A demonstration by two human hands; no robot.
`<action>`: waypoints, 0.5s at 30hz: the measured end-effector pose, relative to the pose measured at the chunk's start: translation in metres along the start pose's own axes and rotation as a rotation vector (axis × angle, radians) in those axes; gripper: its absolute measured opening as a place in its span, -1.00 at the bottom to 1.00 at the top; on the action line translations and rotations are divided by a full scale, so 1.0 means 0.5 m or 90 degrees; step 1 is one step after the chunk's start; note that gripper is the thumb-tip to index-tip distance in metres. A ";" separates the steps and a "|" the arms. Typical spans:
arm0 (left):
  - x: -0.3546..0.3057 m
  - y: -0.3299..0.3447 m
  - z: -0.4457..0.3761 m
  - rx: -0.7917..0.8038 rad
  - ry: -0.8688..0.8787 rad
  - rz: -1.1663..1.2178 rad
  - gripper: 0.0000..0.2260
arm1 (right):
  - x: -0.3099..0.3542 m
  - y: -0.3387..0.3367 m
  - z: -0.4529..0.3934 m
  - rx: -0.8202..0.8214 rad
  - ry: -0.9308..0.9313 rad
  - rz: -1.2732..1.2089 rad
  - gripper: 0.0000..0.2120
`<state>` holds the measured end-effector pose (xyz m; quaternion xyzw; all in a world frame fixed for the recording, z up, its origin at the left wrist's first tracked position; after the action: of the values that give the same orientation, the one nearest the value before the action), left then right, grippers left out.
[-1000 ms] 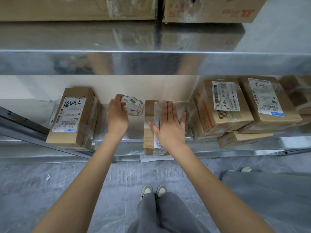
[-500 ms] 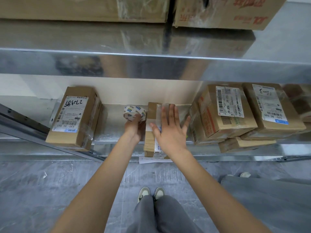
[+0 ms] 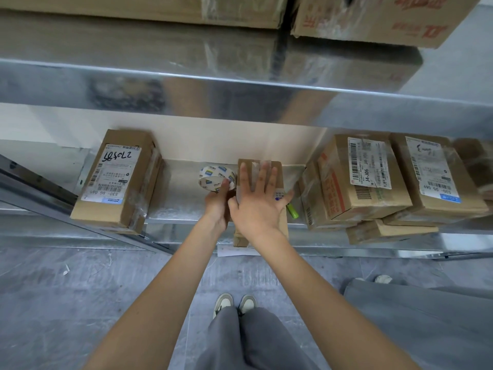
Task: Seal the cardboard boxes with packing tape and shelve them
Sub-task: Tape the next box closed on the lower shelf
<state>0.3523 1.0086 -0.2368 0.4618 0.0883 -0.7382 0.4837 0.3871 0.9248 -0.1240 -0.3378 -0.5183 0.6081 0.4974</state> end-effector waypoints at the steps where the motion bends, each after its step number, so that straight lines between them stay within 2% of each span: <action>1: 0.000 0.001 0.002 0.003 -0.001 0.003 -0.65 | 0.001 -0.002 0.001 -0.005 -0.002 0.003 -0.31; 7: -0.040 0.011 0.041 0.035 0.027 -0.012 -0.65 | -0.030 -0.028 -0.001 -0.033 -0.017 -0.071 -0.33; 10: -0.112 0.015 0.066 0.041 0.144 -0.059 -0.77 | -0.029 -0.046 0.000 -0.001 -0.061 -0.272 -0.32; 12: -0.174 0.008 0.073 0.016 0.272 -0.174 -0.86 | -0.020 -0.056 -0.007 0.008 -0.095 -0.438 -0.30; 15: -0.205 0.011 0.077 0.002 0.390 -0.411 -0.75 | -0.012 -0.025 -0.023 0.092 -0.058 -0.656 -0.30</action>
<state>0.3445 1.0484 -0.1350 0.6083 0.3662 -0.6810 0.1792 0.4024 0.9220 -0.1149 0.0227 -0.5953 0.3328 0.7310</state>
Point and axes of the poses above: each hand's wrist, its own z-axis away from the middle knuckle, its own y-axis out of the palm, x = y × z, the point moved 8 cm from there along -z, towards the middle knuckle, and after that the axes turned 12 degrees about y, right-handed, at the moved point
